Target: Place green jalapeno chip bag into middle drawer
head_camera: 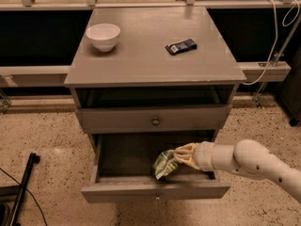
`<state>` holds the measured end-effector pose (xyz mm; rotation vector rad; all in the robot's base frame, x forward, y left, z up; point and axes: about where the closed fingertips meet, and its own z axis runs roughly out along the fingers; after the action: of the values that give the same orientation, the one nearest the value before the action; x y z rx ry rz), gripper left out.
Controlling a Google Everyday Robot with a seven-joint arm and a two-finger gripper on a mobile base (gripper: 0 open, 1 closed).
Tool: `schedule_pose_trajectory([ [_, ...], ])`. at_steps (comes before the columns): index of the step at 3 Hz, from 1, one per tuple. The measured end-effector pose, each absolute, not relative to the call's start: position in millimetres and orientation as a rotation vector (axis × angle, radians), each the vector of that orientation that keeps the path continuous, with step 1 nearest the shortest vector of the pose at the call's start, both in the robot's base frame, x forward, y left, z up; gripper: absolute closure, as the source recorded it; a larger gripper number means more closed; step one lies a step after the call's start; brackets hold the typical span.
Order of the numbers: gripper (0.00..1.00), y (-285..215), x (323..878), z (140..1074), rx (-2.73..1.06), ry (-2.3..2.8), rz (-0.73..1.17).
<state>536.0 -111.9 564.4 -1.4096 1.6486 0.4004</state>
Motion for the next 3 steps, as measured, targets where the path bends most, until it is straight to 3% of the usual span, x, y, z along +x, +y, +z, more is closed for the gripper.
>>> schedule_pose_trajectory([
  [3,0.12,-103.5,557.9,533.1,-1.315,1.634,0.468],
])
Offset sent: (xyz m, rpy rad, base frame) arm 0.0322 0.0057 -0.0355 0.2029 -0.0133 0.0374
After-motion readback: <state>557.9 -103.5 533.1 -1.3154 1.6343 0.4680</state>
